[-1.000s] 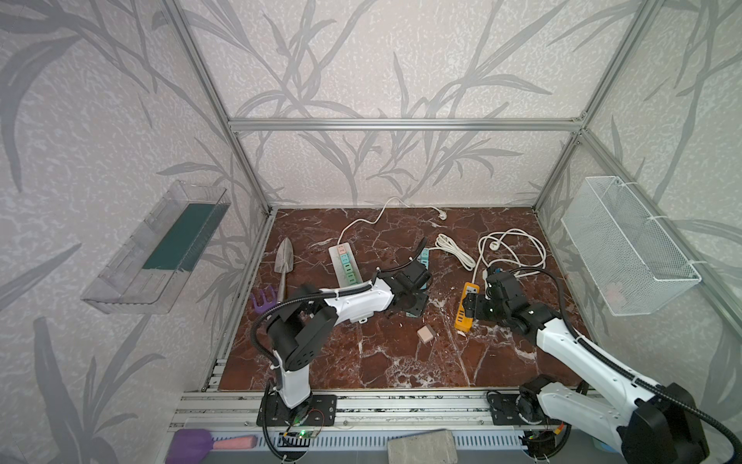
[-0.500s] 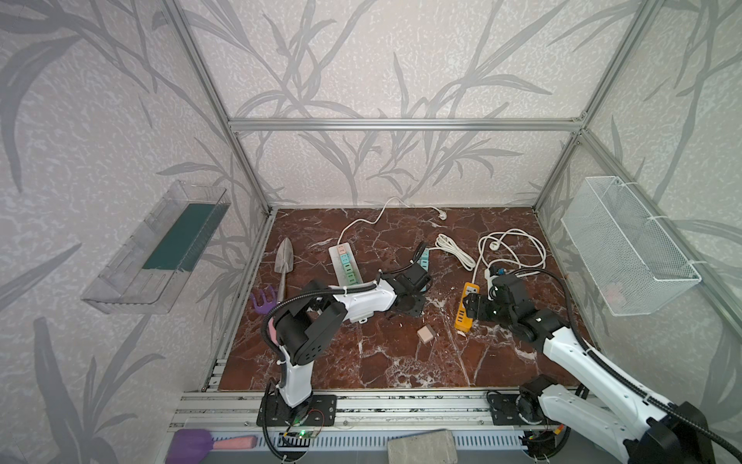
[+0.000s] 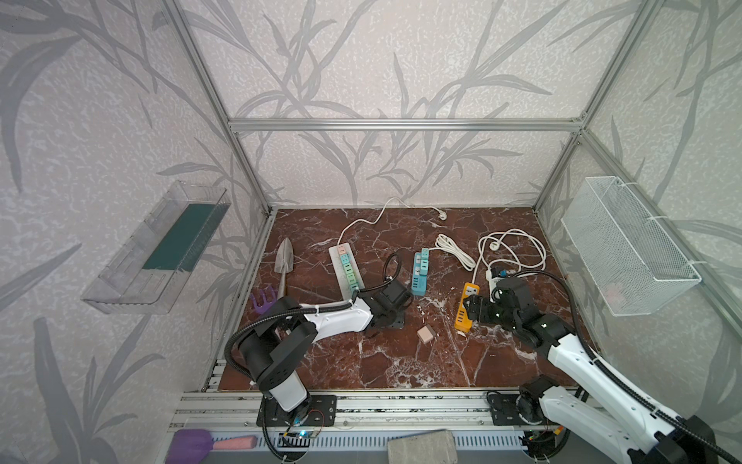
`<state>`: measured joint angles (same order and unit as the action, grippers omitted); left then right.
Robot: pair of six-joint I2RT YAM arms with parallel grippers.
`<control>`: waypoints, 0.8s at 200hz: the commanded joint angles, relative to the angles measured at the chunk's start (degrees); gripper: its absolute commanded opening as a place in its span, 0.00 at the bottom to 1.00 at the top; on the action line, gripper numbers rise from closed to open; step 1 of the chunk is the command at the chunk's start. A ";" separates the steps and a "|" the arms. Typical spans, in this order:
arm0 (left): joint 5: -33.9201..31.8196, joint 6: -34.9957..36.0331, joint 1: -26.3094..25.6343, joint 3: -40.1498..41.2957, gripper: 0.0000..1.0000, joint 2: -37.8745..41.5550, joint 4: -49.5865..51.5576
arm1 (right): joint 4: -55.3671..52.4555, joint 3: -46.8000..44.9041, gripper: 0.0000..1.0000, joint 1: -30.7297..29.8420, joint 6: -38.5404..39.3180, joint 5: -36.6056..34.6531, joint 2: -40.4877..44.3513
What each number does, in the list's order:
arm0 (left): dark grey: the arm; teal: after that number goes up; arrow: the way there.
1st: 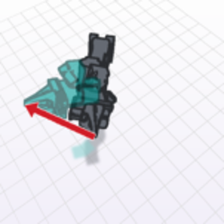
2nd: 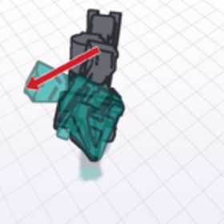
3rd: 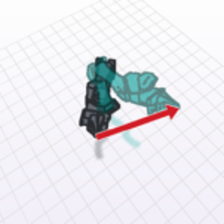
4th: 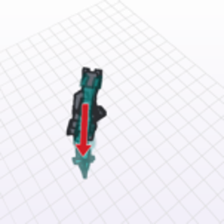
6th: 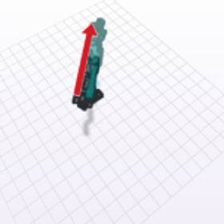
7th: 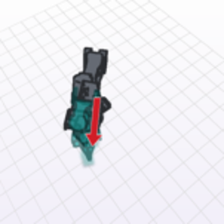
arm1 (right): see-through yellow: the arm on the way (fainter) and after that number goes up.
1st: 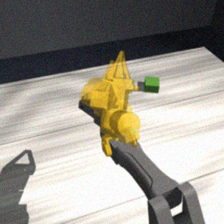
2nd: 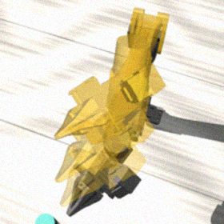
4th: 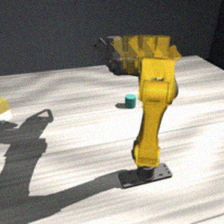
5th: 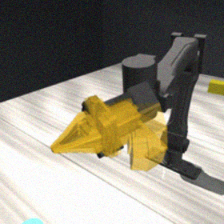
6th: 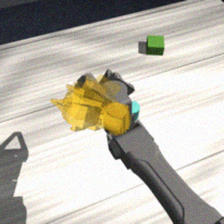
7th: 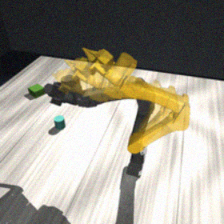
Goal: Insert plugs into power strip
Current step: Move the plug to the center of the table, then rotate the plug at the center of the table.
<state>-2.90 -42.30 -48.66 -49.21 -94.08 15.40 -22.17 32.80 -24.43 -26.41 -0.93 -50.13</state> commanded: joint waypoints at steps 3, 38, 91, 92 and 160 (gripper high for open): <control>1.65 -3.80 -0.65 0.23 0.64 2.23 0.07 | -1.34 -0.46 0.84 0.01 1.01 0.45 1.60; 5.32 -5.15 -0.89 0.32 0.73 1.12 -2.69 | -1.74 -0.63 0.84 -0.01 1.17 0.23 2.27; 9.36 -10.44 -3.52 -0.01 0.75 0.58 -9.87 | -2.05 -0.12 0.85 0.08 1.57 -0.50 2.34; 9.38 -10.57 -3.53 -0.05 0.75 0.57 -10.04 | -2.07 -0.11 0.85 0.08 1.60 -0.53 2.33; 10.20 -9.01 -3.77 -7.28 0.76 -6.76 -16.58 | -2.64 -0.34 0.85 0.26 1.98 -2.74 3.09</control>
<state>8.73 -52.31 -52.42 -53.60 -98.87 2.17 -23.55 32.73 -24.36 -25.15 -2.22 -48.49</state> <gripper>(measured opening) 0.763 0.849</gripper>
